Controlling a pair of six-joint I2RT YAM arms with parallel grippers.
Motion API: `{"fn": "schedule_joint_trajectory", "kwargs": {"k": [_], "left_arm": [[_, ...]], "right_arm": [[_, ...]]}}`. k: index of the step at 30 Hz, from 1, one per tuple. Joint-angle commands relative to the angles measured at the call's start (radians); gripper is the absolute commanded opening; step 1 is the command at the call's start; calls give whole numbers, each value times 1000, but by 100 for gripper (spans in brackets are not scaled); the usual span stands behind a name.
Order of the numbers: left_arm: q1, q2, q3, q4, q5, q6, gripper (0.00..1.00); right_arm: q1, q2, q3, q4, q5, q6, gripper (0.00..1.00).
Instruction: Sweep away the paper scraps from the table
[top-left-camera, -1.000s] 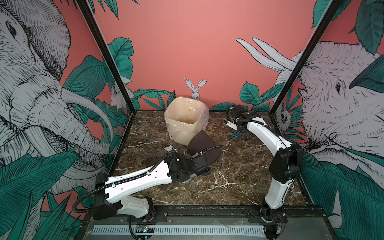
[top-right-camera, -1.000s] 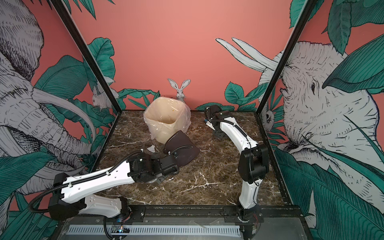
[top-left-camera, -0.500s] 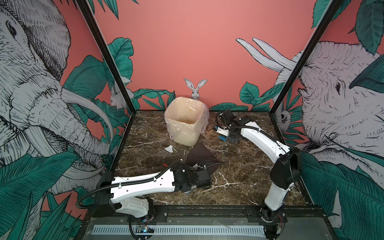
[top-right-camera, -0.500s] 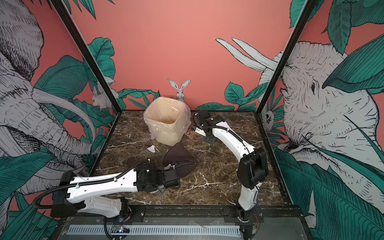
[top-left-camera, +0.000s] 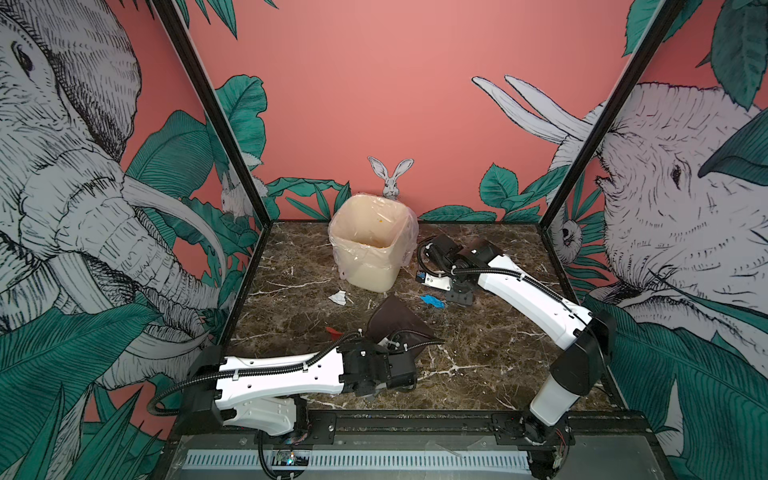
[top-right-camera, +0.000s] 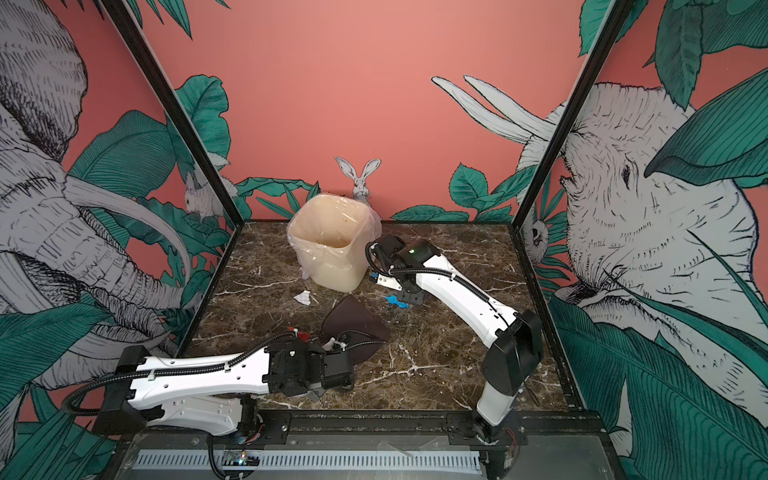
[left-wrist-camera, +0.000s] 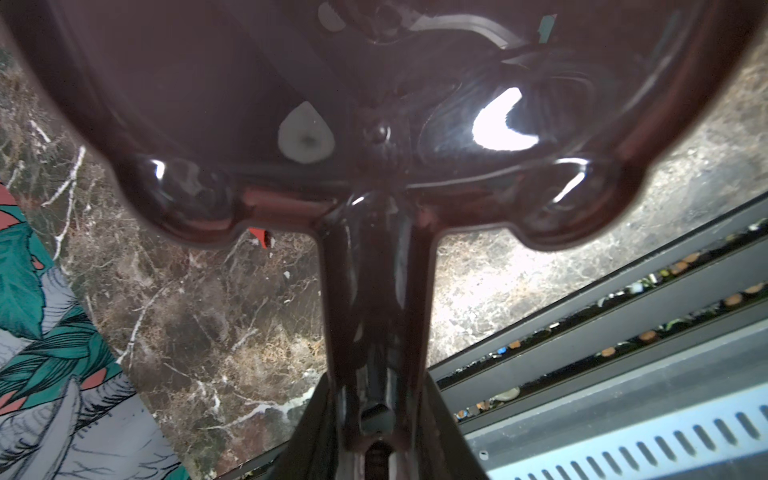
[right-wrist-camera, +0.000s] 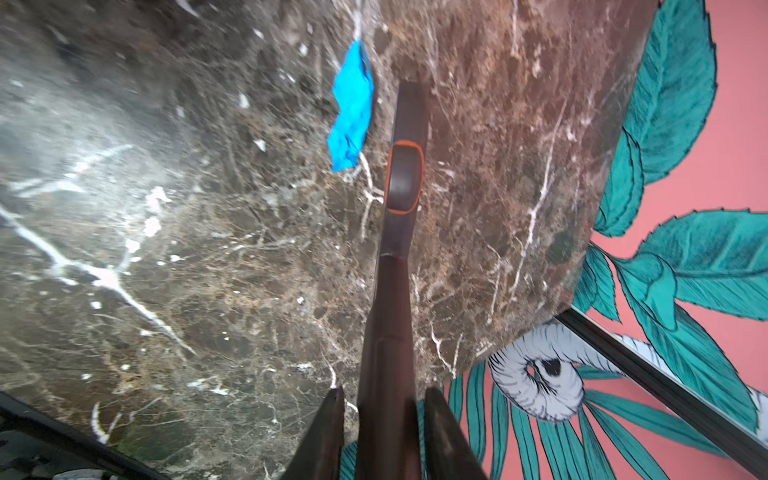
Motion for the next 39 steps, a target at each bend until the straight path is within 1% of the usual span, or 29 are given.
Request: {"fn": "schedule_joint_trajectory", "kwargs": {"k": [1, 9, 15, 26, 31, 33, 35, 36, 37, 39], "left_arm": [[-16, -1, -18, 17, 10, -57, 0], [-56, -10, -68, 45, 43, -120, 0], [-90, -9, -84, 45, 55, -173, 0], [-167, -15, -107, 19, 89, -253, 0], [-189, 7, -97, 20, 100, -255, 0], [-189, 24, -86, 17, 99, -241, 0], [-189, 40, -77, 21, 90, -223, 0], [-189, 47, -73, 26, 88, -213, 0], [-190, 51, -69, 32, 89, -204, 0], [-188, 49, -72, 54, 92, -191, 0]], "right_arm": [[-1, 41, 43, 49, 62, -2, 0], [18, 111, 93, 68, 45, -53, 0], [81, 104, 81, 11, -13, -70, 0], [219, 19, 29, -207, -72, -12, 0], [266, -31, 20, -276, -112, 32, 0], [270, -46, 39, -291, -103, 54, 0], [270, -55, 58, -296, -68, 70, 0], [265, -57, 66, -289, -33, 81, 0], [256, -55, 77, -282, 1, 95, 0], [220, -46, 97, -276, 20, 130, 0]]}}
